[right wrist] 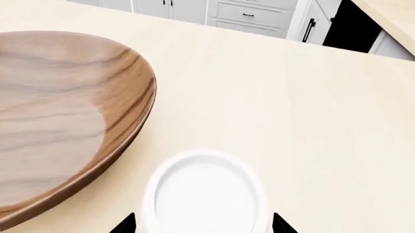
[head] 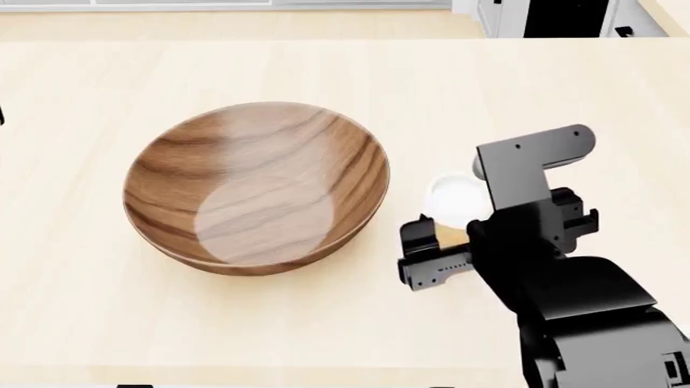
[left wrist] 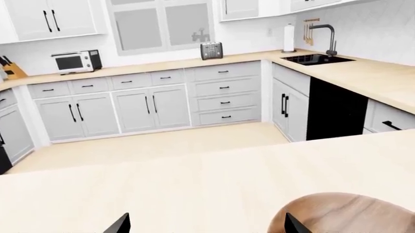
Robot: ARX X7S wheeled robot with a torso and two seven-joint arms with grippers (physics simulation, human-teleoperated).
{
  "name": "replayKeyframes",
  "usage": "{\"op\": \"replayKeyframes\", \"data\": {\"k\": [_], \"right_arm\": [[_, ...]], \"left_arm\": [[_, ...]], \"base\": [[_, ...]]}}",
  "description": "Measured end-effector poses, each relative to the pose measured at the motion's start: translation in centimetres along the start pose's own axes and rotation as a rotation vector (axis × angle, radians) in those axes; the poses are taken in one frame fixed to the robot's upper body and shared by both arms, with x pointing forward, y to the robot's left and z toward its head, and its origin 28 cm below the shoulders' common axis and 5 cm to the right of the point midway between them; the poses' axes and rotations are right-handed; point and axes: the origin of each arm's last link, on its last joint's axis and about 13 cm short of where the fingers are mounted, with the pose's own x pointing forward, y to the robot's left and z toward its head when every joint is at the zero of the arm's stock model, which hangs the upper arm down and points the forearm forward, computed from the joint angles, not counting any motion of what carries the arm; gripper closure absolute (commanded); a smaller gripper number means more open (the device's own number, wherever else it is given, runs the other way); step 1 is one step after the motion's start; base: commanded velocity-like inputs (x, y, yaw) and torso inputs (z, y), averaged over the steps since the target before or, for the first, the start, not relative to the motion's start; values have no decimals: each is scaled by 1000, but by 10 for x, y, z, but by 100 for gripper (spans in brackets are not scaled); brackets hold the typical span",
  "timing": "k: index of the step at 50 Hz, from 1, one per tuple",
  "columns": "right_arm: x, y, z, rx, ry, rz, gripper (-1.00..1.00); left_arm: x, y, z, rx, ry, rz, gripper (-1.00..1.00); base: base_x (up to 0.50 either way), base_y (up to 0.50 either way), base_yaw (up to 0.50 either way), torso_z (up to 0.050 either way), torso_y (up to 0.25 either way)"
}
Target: Place the cup inside the bowl on the dining table and move the bowl to any counter.
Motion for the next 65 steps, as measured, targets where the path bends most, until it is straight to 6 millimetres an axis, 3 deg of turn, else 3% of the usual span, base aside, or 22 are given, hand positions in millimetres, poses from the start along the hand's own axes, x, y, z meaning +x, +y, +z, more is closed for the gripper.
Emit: {"op": "replayKeyframes", "data": {"k": [14,15,33,52,65], "right_arm": [[11,0,-1,10,7,-6,-100],[12,0,-1,11,6,-6,100],[8,1,12,19,-33,-16,100],[-20,-9,64,-17,-146,-48,100],[-13,-1,106,-42,-216,16,100]], "left_arm": [[3,-2,-3,-5,6,-3,-100],[3,-2,-3,-5,6,-3,-100],[-1,3,-5,-12,10,-1,-100],[0,-1,-9,-14,13,-4,-100],[-1,0,-9,-16,12,-5,-100]], "base": [[0,0,0,0,0],[0,0,0,0,0],[0,0,0,0,0],[0,0,0,0,0],[0,0,0,0,0]]}}
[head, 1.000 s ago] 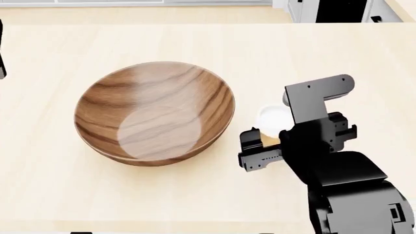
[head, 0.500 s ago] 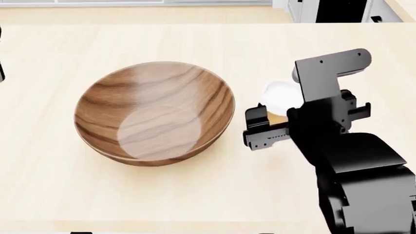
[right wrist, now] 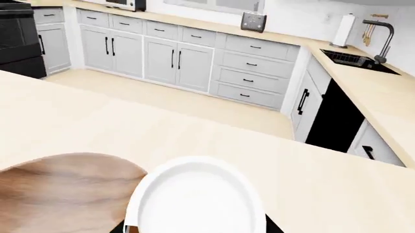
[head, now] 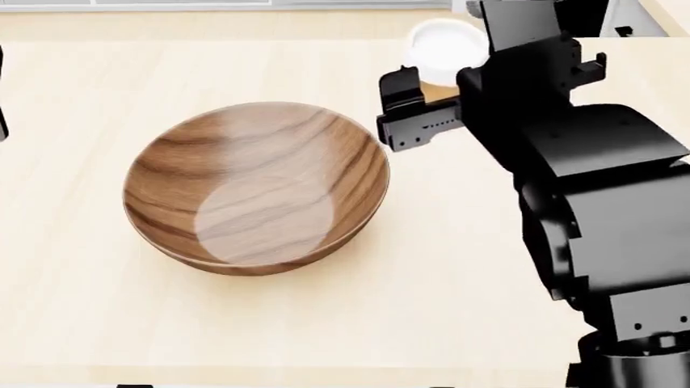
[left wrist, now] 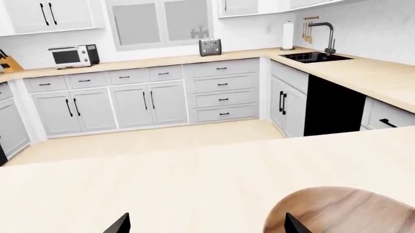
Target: Place the cup inside the bowl on the dining table and move the bowl to any counter.
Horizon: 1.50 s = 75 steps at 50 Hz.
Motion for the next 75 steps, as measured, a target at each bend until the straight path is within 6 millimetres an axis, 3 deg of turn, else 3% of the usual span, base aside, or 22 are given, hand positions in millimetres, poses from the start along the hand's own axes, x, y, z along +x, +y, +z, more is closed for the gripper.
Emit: {"op": "replayKeyframes", "data": {"k": [12,36,51,75], "right_arm": [[19,14,11,-10,-6,65,100],[73,86,-18,-27,101,344,100],[78,103,-33,-32,151,386,100],[78,111,-49,-36,192,403,100]], "left_arm": [[-1,2,-2,-4,2,2,-100],[2,-6,-5,-2,5,-2,-100],[3,-10,-16,-7,15,-3,-100],[-19,2,-45,-14,25,-3,-100]], "base": [[0,0,0,0,0],[0,0,0,0,0],[0,0,0,0,0],[0,0,0,0,0]]}}
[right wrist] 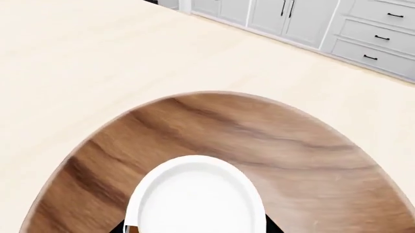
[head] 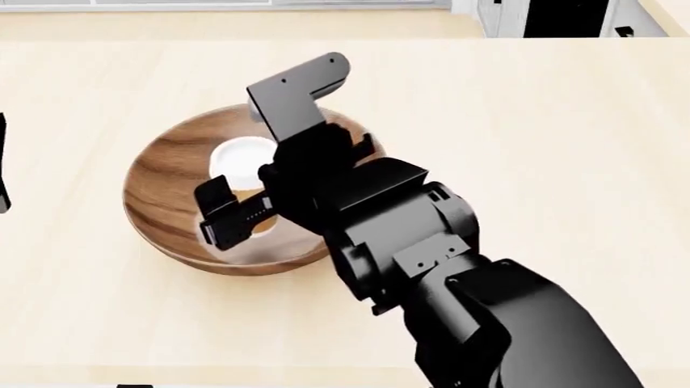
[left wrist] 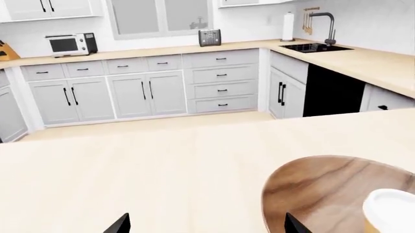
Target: Place the cup inside the bowl on the dining table and move the bowl to any counter.
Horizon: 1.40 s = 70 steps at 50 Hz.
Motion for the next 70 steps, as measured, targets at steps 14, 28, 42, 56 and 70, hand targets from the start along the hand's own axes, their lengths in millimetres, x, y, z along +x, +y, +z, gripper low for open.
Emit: {"op": "replayKeyframes", "data": {"k": [14,28,42,56,70], "right_arm": [[2,5,-4,-5,7,23,100],[1,3,2,-12,-11,4,-100],[-3,-3,12,-13,-41,-19,-100],[-14,-17,32,21,-108,-67,-100],[-42,-45,32,140,-141,-229,-100]], "left_arm": [[-21,2,-11,0,3,-3,-100],[-2,11,8,-3,3,-6,-100],[20,14,25,-6,1,-4,-100],[34,5,55,-8,0,-5,-100],[25,-11,33,-50,35,-44,-100]], "base": [[0,0,0,0,0],[0,0,0,0,0],[0,0,0,0,0],[0,0,0,0,0],[0,0,0,0,0]]}}
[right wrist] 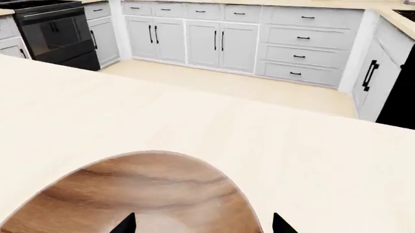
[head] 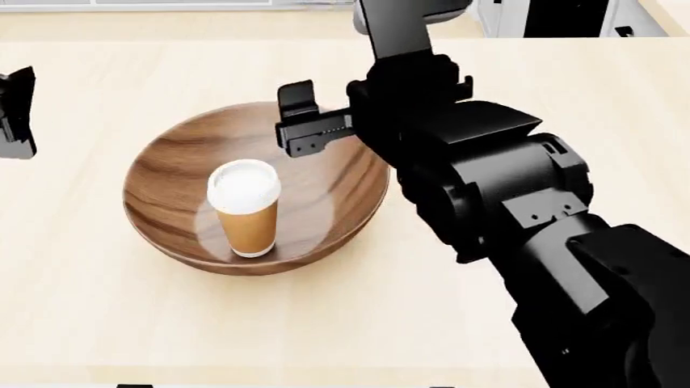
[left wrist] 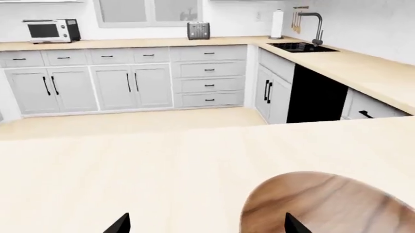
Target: Place the cup inside the bowl on the dining table and move the bowl to any counter.
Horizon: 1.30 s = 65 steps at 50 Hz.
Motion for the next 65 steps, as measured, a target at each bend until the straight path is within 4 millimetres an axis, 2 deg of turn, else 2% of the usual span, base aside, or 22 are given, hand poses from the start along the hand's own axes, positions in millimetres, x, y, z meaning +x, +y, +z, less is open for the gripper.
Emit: {"op": "replayKeyframes", "data": {"k": [9,18,26,52,65], "right_arm": [[-10,-7,-13,73,45,-73,-100],[-14,-9,-26,130,90,-102,-100],[-16,-10,-31,170,112,-118,-100],[-8,-14,-40,365,180,-103,-100],[-2,-14,-47,431,213,-90,-100]], "left_arm": [[-14,14,-2,24,-23,46,-100],[-10,4,-5,39,-26,63,-100],[-14,8,-3,29,-38,73,-100],[-37,19,4,-75,-46,97,-100],[-38,22,4,-118,-47,97,-100]], "base": [[0,0,0,0,0],[0,0,0,0,0],[0,0,0,0,0],[0,0,0,0,0],[0,0,0,0,0]]}}
